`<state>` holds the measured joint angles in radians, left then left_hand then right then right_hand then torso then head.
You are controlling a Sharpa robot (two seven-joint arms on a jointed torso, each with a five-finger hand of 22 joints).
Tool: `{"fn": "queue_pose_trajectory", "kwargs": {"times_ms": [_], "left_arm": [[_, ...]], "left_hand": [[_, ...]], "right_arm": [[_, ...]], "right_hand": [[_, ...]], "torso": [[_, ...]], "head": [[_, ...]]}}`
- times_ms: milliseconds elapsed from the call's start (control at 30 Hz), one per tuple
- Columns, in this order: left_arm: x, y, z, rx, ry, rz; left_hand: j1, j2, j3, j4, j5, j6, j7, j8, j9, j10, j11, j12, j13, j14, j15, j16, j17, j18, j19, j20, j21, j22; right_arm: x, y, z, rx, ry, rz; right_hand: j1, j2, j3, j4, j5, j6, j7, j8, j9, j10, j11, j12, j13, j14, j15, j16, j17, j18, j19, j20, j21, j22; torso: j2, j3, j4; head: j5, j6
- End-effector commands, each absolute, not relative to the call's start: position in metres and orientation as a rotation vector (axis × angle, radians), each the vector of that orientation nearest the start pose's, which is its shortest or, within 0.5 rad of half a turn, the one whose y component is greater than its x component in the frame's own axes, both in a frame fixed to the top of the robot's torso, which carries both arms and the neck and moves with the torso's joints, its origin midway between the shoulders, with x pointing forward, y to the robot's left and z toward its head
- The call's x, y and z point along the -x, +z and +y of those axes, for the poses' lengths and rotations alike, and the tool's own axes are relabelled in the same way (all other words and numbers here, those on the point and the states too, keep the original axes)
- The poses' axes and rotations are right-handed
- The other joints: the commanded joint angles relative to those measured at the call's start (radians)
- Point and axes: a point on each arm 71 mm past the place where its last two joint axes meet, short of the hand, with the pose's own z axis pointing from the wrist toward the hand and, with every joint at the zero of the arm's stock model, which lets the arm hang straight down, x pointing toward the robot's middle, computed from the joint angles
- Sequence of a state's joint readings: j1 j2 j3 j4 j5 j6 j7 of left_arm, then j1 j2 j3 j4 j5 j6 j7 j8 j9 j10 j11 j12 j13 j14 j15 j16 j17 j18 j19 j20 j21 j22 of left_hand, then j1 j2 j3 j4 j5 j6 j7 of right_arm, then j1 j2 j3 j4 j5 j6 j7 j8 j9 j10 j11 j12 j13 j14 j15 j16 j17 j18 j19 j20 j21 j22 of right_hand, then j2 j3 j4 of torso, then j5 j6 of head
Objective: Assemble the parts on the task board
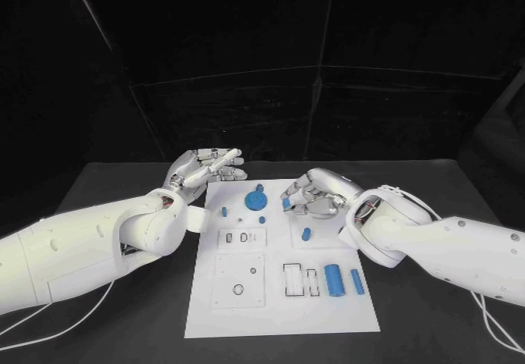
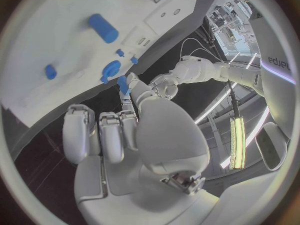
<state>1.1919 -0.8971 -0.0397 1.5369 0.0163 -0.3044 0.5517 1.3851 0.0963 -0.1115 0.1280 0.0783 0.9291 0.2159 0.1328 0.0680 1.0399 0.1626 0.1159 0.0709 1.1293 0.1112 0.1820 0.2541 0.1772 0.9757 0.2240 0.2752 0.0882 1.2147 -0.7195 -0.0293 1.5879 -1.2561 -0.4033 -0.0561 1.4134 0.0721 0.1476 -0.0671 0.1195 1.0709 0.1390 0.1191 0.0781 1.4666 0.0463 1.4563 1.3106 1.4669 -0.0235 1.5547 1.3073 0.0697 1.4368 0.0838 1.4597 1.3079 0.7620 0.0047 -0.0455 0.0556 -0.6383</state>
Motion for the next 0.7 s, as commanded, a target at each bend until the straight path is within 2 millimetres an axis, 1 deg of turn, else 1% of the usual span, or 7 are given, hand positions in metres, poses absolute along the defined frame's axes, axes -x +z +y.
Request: {"fn": "queue_pose_trajectory", "kwargs": {"times_ms": [33,100,233,300,467,600,700], "left_arm": [[-0.486,-0.168,0.235,1.047,-1.616,1.246],[-0.486,-0.168,0.236,1.047,-1.614,1.244],[-0.487,-0.168,0.235,1.046,-1.613,1.243],[-0.487,-0.168,0.235,1.045,-1.614,1.242],[-0.488,-0.168,0.234,1.044,-1.614,1.241],[-0.488,-0.168,0.234,1.044,-1.611,1.239],[-0.489,-0.168,0.235,1.044,-1.609,1.238]], "left_hand": [[0.001,0.006,0.0,-0.003,0.005,0.005,-0.001,-0.005,-0.001,0.007,-0.001,-0.007,0.0,0.007,0.0,-0.002,0.001,0.007,0.007,-0.001,-0.006,-0.002],[0.001,0.006,0.0,-0.003,0.005,0.005,-0.001,-0.005,-0.001,0.007,-0.001,-0.007,0.0,0.007,0.0,-0.002,0.001,0.007,0.007,-0.001,-0.006,-0.002],[0.001,0.006,0.0,-0.003,0.005,0.005,-0.001,-0.005,-0.001,0.007,-0.001,-0.007,0.0,0.007,0.0,-0.002,0.001,0.007,0.007,-0.001,-0.006,-0.002],[0.001,0.006,0.0,-0.003,0.005,0.005,-0.001,-0.005,-0.001,0.007,-0.001,-0.007,0.0,0.007,0.0,-0.002,0.001,0.007,0.007,-0.001,-0.006,-0.002],[0.002,0.006,0.0,-0.004,0.005,0.005,-0.001,-0.005,-0.001,0.007,-0.001,-0.007,0.0,0.007,0.0,-0.002,0.001,0.007,0.007,-0.001,-0.006,-0.002],[0.002,0.006,0.0,-0.004,0.005,0.005,-0.001,-0.005,-0.001,0.007,-0.001,-0.007,0.0,0.007,0.0,-0.002,0.001,0.007,0.007,-0.001,-0.006,-0.002],[0.002,0.006,0.0,-0.004,0.005,0.005,-0.001,-0.005,-0.001,0.007,-0.001,-0.007,0.0,0.007,0.0,-0.002,0.001,0.007,0.007,-0.001,-0.006,-0.002]], "right_arm": [[-0.468,-0.161,-0.106,0.077,0.891,1.625],[-0.467,-0.162,-0.091,0.094,0.887,1.637],[-0.464,-0.169,-0.07,0.132,0.87,1.658],[-0.463,-0.173,-0.061,0.15,0.862,1.672],[-0.461,-0.18,-0.047,0.184,0.844,1.691],[-0.459,-0.184,-0.039,0.206,0.84,1.7],[-0.457,-0.186,-0.035,0.219,0.838,1.709]], "right_hand": [[-0.001,0.009,0.01,0.002,-0.001,0.022,-0.018,0.007,0.003,0.016,-0.007,-0.002,0.152,0.099,-0.006,0.006,0.24,-0.017,0.005,-0.005,0.003,0.009],[-0.001,0.01,0.011,0.002,-0.001,0.022,-0.018,0.007,0.003,0.016,-0.007,-0.003,0.151,0.098,-0.007,0.005,0.238,-0.017,0.005,-0.005,0.002,0.008],[-0.002,0.009,0.011,0.002,0.0,0.021,-0.017,0.006,0.003,0.015,-0.007,-0.004,0.15,0.098,-0.007,0.004,0.236,-0.017,0.004,-0.005,0.002,0.007],[-0.004,0.008,0.012,0.001,0.002,0.02,-0.017,0.005,0.003,0.014,-0.007,-0.005,0.149,0.098,-0.007,0.004,0.236,-0.017,0.004,-0.005,0.002,0.007],[-0.01,0.003,0.012,0.002,0.006,0.017,-0.015,0.003,0.001,0.013,-0.006,-0.007,0.148,0.098,-0.006,0.004,0.235,-0.017,0.004,-0.005,0.001,0.006],[-0.01,0.003,0.012,0.002,0.006,0.017,-0.015,0.003,0.001,0.013,-0.006,-0.006,0.148,0.098,-0.006,0.004,0.235,-0.017,0.004,-0.005,0.001,0.006],[-0.01,0.003,0.012,0.002,0.006,0.017,-0.015,0.003,0.001,0.013,-0.006,-0.006,0.148,0.098,-0.006,0.004,0.235,-0.017,0.004,-0.005,0.001,0.006]], "torso": [[0.0,0.0002,0.0028],[0.001,-0.0015,0.0037],[0.0,0.0,-0.0006],[0.0,-0.0001,-0.0002],[0.001,-0.001,0.0019],[0.0,-0.0001,0.0009],[0.0,-0.0006,0.0008]], "head": [[0.006,-0.004],[0.008,-0.005],[0.016,-0.009],[0.018,-0.012],[0.02,-0.015],[0.027,-0.021],[0.028,-0.022]]}}
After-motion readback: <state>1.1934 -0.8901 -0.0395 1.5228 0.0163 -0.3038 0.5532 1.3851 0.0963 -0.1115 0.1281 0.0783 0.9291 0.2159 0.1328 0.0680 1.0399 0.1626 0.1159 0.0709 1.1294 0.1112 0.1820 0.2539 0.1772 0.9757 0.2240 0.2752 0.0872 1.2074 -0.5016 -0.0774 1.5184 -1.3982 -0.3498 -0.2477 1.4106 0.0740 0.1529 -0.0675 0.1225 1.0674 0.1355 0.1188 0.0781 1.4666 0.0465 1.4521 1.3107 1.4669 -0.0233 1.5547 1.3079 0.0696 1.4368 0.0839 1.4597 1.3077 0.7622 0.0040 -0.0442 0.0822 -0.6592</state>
